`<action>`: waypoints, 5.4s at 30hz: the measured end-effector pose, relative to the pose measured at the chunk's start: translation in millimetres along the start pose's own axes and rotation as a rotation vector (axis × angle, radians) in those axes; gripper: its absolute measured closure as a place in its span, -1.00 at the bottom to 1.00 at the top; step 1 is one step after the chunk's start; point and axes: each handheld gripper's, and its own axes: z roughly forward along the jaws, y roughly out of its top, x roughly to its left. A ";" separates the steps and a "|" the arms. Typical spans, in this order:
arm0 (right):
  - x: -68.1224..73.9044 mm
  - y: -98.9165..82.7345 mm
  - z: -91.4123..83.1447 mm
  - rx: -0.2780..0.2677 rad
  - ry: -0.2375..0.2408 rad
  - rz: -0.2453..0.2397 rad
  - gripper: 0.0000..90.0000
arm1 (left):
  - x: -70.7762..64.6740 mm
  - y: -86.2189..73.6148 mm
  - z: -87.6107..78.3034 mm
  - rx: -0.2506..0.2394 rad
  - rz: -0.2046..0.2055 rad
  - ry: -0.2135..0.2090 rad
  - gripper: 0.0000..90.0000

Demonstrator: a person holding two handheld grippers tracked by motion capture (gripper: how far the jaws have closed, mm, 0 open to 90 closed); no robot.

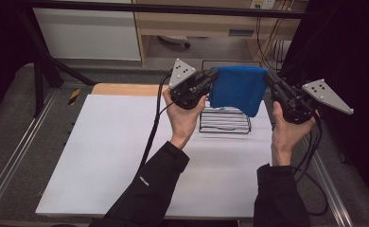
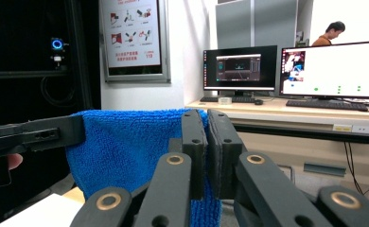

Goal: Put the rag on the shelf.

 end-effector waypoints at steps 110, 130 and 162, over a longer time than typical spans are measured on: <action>-52.1 -26.4 36.8 0.292 0.141 -0.071 0.91 | 31.4 -27.6 29.1 0.270 0.087 -0.087 0.83; -54.0 -48.0 37.5 0.346 0.171 -0.098 0.90 | 30.0 -2.3 25.0 0.305 0.045 -0.109 0.48; -46.8 -63.9 38.1 0.353 0.249 -0.011 0.71 | 31.8 -57.8 52.5 0.503 0.120 -0.100 1.00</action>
